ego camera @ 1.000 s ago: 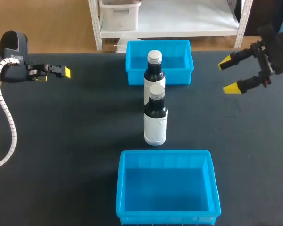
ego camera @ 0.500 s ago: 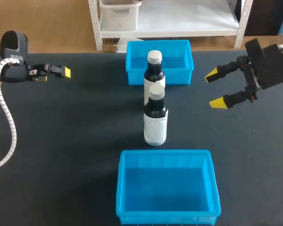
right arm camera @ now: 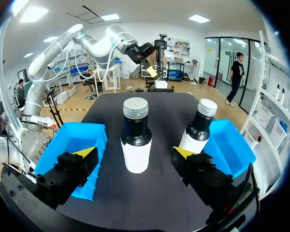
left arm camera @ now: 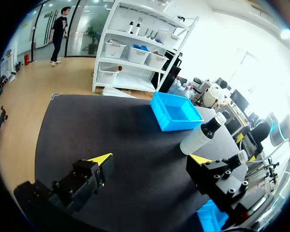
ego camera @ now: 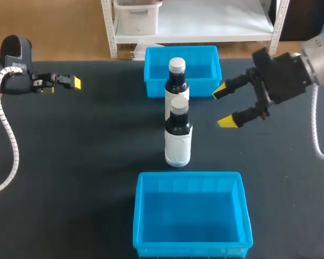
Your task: Pick up the bottle, and place it in the far bin if it is heavy, or in the near bin if it is light.
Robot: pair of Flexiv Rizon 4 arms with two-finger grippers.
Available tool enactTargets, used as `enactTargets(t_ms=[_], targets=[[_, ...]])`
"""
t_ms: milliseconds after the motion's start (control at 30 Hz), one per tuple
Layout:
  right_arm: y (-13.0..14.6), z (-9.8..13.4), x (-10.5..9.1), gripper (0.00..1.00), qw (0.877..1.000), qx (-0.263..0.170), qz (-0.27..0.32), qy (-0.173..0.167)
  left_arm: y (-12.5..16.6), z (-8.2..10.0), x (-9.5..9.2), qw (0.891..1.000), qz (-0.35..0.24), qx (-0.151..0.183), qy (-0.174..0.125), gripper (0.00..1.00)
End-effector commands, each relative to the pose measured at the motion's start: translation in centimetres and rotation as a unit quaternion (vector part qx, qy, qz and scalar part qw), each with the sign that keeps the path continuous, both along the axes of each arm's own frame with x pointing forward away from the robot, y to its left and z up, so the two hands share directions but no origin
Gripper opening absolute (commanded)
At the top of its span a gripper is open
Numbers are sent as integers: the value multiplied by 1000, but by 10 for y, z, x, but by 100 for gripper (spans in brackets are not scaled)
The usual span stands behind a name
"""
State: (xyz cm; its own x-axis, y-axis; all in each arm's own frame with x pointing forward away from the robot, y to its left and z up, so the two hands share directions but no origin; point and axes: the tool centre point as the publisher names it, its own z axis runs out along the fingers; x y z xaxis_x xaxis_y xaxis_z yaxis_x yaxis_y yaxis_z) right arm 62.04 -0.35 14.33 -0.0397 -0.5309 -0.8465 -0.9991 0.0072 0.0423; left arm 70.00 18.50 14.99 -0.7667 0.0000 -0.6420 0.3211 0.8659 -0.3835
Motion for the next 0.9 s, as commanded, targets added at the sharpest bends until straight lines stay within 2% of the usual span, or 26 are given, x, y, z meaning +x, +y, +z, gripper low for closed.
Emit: enactTargets(t_ms=[33,900], targets=[[15,-5,8,100,1000,-1,6,4,0,0,0,1000,0,0,0,100],[75,-17,0,100,1000,0,10,15,0,0,0,1000,0,0,0,100]])
